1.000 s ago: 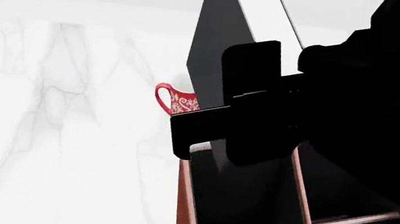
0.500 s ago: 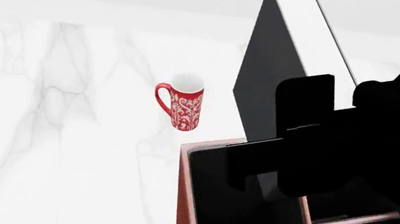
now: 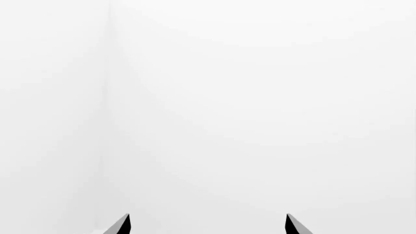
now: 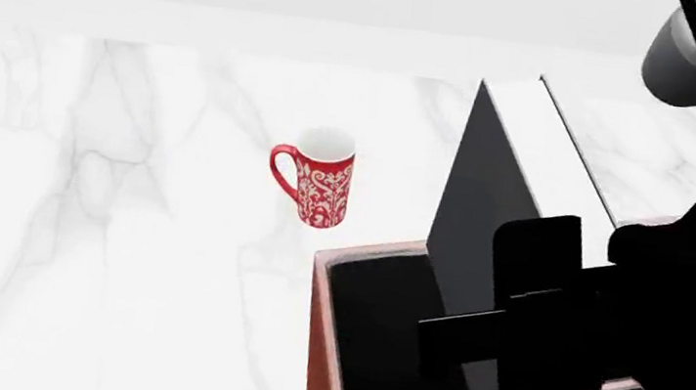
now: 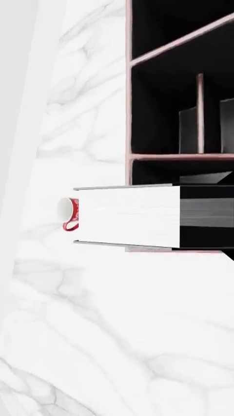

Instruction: Pick up the book and place it in the left compartment of the caddy.

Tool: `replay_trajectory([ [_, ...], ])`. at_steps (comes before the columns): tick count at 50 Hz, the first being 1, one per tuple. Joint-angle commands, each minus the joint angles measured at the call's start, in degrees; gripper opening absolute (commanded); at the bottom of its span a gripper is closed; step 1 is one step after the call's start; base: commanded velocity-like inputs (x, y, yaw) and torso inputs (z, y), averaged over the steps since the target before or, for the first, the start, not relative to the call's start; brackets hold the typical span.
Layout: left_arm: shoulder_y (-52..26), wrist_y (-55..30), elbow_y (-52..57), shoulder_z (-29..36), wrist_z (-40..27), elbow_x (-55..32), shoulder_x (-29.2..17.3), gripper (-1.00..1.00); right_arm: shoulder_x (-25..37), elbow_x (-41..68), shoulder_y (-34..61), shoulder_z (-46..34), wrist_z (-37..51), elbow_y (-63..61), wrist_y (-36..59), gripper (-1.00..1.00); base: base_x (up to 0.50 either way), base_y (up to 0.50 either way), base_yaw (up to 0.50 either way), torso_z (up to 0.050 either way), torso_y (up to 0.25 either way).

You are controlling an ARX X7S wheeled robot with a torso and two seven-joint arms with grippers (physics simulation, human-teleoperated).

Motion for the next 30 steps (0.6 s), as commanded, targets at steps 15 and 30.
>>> replay_trajectory([
  [15, 0.4, 0.5, 0.2, 0.3, -0.2, 0.0, -0.2, 1.0, 3.2, -9.1, -8.1, 1.2, -7.5, -1.8, -2.1, -1.0, 0.0, 0.0, 0.0, 0.0, 0.001],
  [30, 0.5, 0.6, 0.3, 0.1, -0.4, -0.3, -0.5, 1.0, 3.7, -12.6, -11.0, 1.6, -10.4, -2.2, -3.5, -1.0, 0.0, 0.0, 0.0, 0.001, 0.001],
])
